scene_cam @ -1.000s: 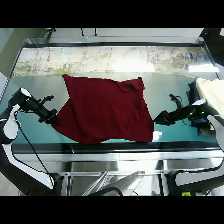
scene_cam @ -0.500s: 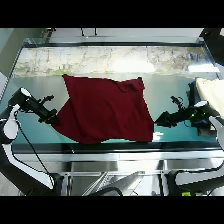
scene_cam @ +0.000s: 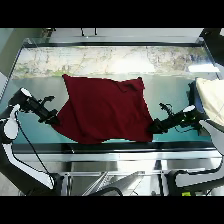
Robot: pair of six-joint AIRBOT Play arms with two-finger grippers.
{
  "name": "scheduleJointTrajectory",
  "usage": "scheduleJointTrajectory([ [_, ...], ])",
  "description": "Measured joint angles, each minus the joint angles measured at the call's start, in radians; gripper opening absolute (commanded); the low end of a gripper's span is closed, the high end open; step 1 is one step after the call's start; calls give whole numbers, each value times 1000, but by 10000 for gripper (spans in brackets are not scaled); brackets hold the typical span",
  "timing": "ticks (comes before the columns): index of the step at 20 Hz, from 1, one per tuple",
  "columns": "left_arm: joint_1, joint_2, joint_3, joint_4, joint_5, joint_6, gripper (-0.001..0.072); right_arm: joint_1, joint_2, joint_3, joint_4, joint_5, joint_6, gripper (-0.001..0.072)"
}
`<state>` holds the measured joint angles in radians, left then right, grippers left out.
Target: Fold the shirts.
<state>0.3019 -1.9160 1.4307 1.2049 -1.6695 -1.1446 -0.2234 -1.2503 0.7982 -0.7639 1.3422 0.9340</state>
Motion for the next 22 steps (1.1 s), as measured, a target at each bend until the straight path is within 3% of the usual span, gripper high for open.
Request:
scheduleJointTrajectory([
  [1, 0, 3, 0, 3, -2, 0, 11, 6, 5, -3, 6, -8, -8, 244],
  [2, 0, 11, -1, 10, 0, 0, 11, 9, 16, -5, 13, -18, -15, 193],
  [3, 2, 24, -1, 16, 3, 1, 11, 8, 33, -4, 28, -26, -21, 10],
  [7, 26, 132, 0, -77, -8, 23, 11, -2, 131, 3, 76, 18, -38, 15],
  [11, 89, 335, 0, -414, -39, 86, 10, -37, 274, 117, 198, 53, -57, 15],
  [17, 320, 848, 5, -1064, 83, 156, 10, -210, 501, 586, 499, 64, -99, 15],
  [20, 448, 1051, 64, -1220, 125, 161, 10, -291, 602, 798, 537, 13, -113, 15],
  [22, 446, 1106, 138, -1229, 124, 159, 10, -332, 663, 885, 515, -27, -133, 15],
])
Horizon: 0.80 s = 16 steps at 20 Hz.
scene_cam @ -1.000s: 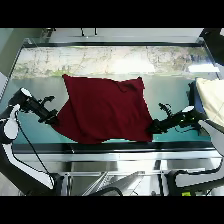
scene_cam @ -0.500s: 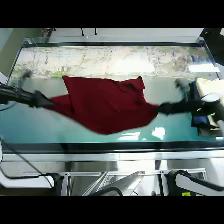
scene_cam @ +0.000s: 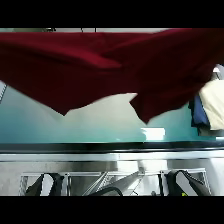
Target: Fold the shirts.
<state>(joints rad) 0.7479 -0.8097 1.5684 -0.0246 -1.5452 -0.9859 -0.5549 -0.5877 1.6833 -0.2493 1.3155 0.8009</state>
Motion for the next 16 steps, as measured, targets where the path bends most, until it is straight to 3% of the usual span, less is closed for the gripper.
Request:
scheduleJointTrajectory([
  [4, -164, -6, 130, 307, 8, -62, 10, -72, 13, 19, -20, -2, -45, 15],
  [9, -431, -137, 43, 689, 130, -105, 11, -20, -133, -205, 66, 12, -159, 15],
  [12, -562, -292, -47, 774, 256, -66, 11, 149, -288, -325, -18, -77, -201, 15],
  [16, -642, -567, -67, 840, 399, -29, 11, 320, -560, -384, -127, -301, -223, 15],
])
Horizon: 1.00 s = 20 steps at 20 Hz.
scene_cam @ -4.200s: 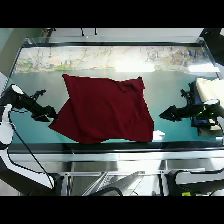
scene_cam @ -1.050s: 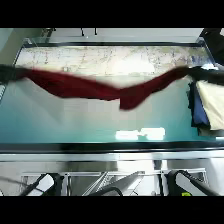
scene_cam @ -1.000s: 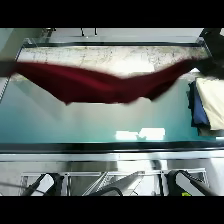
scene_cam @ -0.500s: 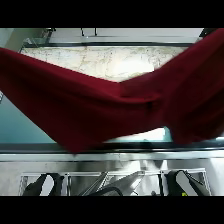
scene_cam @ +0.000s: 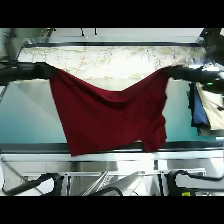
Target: Fold the shirts.
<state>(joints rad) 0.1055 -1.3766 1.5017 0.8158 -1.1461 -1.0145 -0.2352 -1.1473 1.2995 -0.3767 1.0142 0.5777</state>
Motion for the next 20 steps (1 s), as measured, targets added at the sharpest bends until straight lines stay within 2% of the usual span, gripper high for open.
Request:
scheduleJointTrajectory([
  [2, -13, -139, 43, 51, 27, -5, 10, 32, -130, 0, -9, -120, -3, 14],
  [6, -21, -356, 180, 105, 24, -41, 11, 37, -307, 79, 27, -243, -10, 14],
  [12, -17, -533, 352, 198, -42, -126, 10, -30, -407, 238, 57, -287, -2, 14],
  [20, -35, -637, 392, 257, -58, -176, 11, -95, -475, 271, 60, -245, 21, 15],
])
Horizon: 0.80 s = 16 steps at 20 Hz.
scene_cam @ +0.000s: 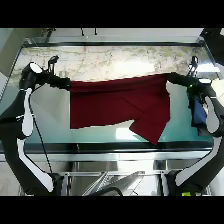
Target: Fold the shirts.
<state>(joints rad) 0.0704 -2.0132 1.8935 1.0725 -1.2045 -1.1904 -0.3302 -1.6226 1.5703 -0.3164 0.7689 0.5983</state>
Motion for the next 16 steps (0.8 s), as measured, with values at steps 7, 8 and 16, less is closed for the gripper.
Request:
scheduleJointTrajectory([
  [7, -40, -35, 3, 10, 35, -3, 11, -2, -66, 2, -1, 11, -1, 15],
  [8, -42, -36, 3, 10, 35, -4, 11, -2, -70, 2, -2, 11, -6, 15],
  [16, -46, -36, 3, 8, 10, -10, 699, -1, -78, 2, -2, 14, -21, 376],
])
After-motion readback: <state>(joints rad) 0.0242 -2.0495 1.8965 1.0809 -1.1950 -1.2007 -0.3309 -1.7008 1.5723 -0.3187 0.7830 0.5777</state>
